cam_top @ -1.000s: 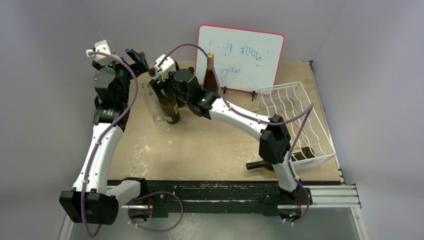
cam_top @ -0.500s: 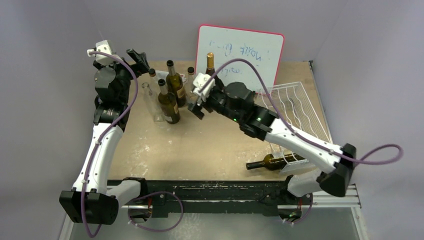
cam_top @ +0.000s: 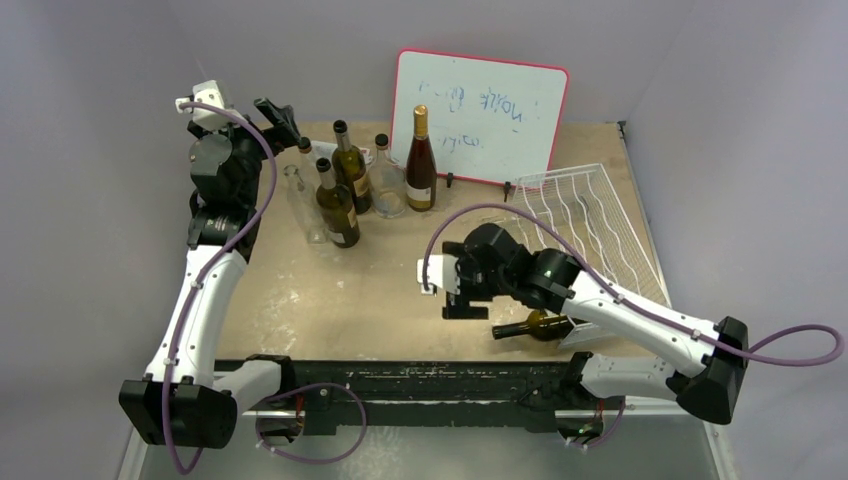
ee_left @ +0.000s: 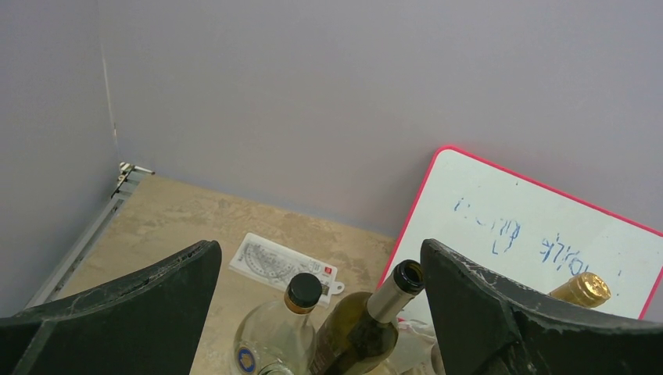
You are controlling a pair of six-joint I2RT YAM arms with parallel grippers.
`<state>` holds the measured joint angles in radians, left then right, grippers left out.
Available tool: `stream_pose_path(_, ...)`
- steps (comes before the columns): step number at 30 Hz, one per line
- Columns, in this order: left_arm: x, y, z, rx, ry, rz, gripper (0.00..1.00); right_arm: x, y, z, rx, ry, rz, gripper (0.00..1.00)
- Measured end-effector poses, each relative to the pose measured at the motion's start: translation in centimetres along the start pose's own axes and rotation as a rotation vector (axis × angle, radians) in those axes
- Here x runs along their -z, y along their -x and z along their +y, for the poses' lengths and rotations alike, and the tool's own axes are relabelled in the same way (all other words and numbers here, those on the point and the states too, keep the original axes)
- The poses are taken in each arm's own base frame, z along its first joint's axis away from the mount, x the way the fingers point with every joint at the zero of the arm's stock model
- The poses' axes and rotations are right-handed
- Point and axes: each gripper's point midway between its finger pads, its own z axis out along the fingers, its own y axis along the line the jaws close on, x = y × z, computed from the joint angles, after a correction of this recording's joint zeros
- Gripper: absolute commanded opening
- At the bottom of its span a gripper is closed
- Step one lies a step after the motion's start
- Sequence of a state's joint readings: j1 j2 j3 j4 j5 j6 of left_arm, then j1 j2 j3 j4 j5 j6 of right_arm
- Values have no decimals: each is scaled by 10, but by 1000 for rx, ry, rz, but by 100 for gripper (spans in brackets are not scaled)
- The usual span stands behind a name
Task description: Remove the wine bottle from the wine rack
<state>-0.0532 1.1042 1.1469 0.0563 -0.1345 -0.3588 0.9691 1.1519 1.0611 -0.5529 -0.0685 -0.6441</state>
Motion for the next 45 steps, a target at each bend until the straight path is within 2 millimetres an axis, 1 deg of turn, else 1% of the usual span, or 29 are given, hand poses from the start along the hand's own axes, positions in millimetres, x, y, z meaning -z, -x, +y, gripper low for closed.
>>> stream_pose_path(4,-1,-2,0,0,1,6,98,-2,-55,42,18,151,175,87)
stream_pose_path(7,-2,-4,1,-1,2,12,99,2,-87,68,20,243,277,87)
stream_pose_path(9,-2,-5,1,-1,3,14,98,6,-104,83,19,301,333,87)
stream_pose_path(12,-2,-5,1,-1,3,15,98,10,-119,94,24,340,377,87)
stream_pose_path(14,-2,-5,1,3,3,15,98,12,-126,99,28,360,402,86)
stream_pose_path(16,-2,-5,1,5,3,15,99,13,-129,99,29,364,420,86)
stream_pose_path(20,-2,-5,1,6,3,15,99,5,-142,103,29,401,500,86)
stream_pose_path(24,-2,-5,0,6,2,15,99,-5,-159,106,36,437,606,87)
stream_pose_path(28,-2,-5,0,7,1,15,99,-11,-172,103,52,426,679,87)
stream_pose_path(30,-2,-5,0,7,1,15,99,-15,-176,101,57,412,699,86)
stream_pose_path(31,-2,-5,0,7,0,15,99,-17,-177,100,57,407,707,83)
stream_pose_path(36,-1,-6,-2,12,-5,17,99,-24,-187,102,53,406,752,80)
stream_pose_path(38,-1,-6,-3,14,-6,17,99,-26,-188,102,53,403,753,79)
stream_pose_path(43,-1,-6,-3,15,-7,18,99,-27,-192,104,53,399,756,70)
stream_pose_path(45,-1,-6,-4,17,-10,19,99,-29,-191,104,51,398,750,69)
